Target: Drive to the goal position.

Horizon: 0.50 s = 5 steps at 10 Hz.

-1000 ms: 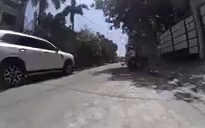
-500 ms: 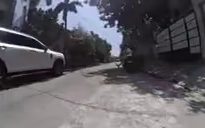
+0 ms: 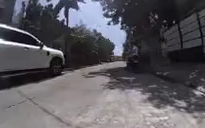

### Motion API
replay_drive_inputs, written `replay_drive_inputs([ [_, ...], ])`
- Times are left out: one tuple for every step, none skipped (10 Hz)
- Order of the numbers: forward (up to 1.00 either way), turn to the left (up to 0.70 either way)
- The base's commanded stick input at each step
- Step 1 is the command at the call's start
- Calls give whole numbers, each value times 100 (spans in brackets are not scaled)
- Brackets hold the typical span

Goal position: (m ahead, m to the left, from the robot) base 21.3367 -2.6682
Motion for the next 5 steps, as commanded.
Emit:
replay_drive_inputs([
  [100, 2],
  [100, 2],
  [100, -6],
  [100, -38],
  [100, -38],
])
